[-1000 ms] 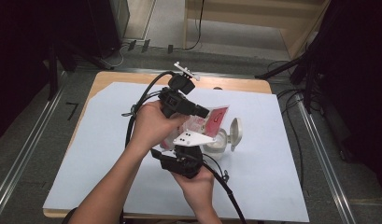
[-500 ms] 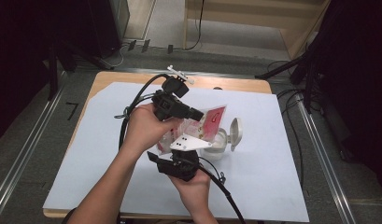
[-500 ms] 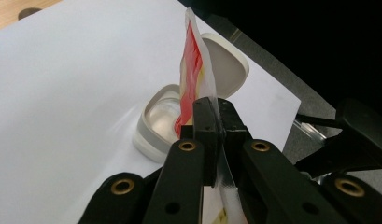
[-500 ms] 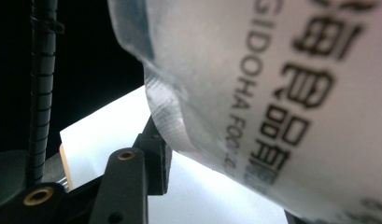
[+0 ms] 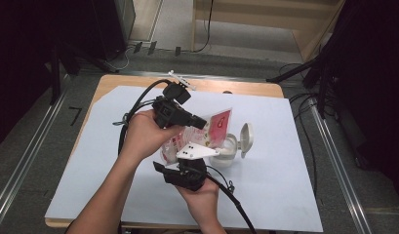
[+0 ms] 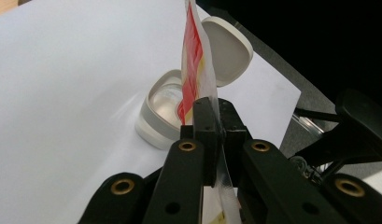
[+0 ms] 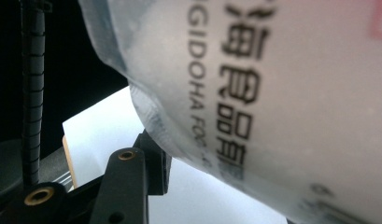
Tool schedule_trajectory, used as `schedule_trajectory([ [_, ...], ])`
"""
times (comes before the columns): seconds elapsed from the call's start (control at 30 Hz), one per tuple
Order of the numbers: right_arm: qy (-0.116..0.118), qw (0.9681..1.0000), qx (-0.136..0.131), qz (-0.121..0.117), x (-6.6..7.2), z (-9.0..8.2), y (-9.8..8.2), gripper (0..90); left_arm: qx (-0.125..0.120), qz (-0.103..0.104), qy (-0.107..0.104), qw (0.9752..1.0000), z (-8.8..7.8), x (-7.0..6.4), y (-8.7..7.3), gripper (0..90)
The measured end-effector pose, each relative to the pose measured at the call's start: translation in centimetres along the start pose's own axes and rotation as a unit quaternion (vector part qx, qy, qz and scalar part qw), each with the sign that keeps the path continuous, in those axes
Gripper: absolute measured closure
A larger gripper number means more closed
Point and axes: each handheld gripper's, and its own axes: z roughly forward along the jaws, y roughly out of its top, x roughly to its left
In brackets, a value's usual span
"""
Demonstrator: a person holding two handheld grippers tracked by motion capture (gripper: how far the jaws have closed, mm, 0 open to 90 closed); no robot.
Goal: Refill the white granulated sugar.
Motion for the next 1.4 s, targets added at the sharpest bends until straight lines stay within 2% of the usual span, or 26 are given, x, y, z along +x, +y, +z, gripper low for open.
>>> schedule_trajectory([
  [0.1, 0.003, 1.0, 0.001, 0.002, -0.1, 0.1, -0.2, 56.1, 0.007, 0.01, -0.001, 0.9999, -0.1, 0.1, -0.2, 89.6],
  [0.33, 0.008, 0.9999, 0.009, 0.008, -0.2, 0.4, -0.6, 55.9, 0.011, -0.002, -0.003, 0.9999, -0.4, 0.4, -0.8, 89.4],
  [0.43, 0.012, 0.9998, 0.013, 0.01, -0.2, 0.6, -0.7, 55.5, 0.016, 0.0, -0.007, 0.9998, -0.5, 0.7, -1.1, 89.3],
  [0.8, 0.014, 0.9995, 0.025, 0.014, -0.4, 0.9, -1.1, 55.9, 0.01, 0.001, -0.017, 0.9998, -0.7, 1.1, -1.9, 89.5],
  [1.03, 0.009, 0.9994, 0.029, 0.017, -0.6, 1.0, -1.3, 55.5, 0.011, -0.002, -0.015, 0.9998, -0.8, 1.2, -2.3, 89.6],
  [1.17, 0.011, 0.9993, 0.025, 0.026, -1.1, 1.0, -1.5, 54.8, 0.004, 0.009, -0.011, 0.9999, -1.3, 1.1, -2.6, 89.9],
  [1.3, 0.009, 0.9992, 0.027, 0.029, -1.2, 0.9, -1.5, 52.6, 0.009, 0.003, -0.003, 1.0, -1.5, 1.5, -3.1, 89.9],
  [1.4, 0.004, 0.9993, 0.028, 0.027, -1.2, 1.0, -1.6, 52.5, 0.002, -0.005, -0.016, 0.9999, -1.6, 1.7, -3.3, 90.0],
])
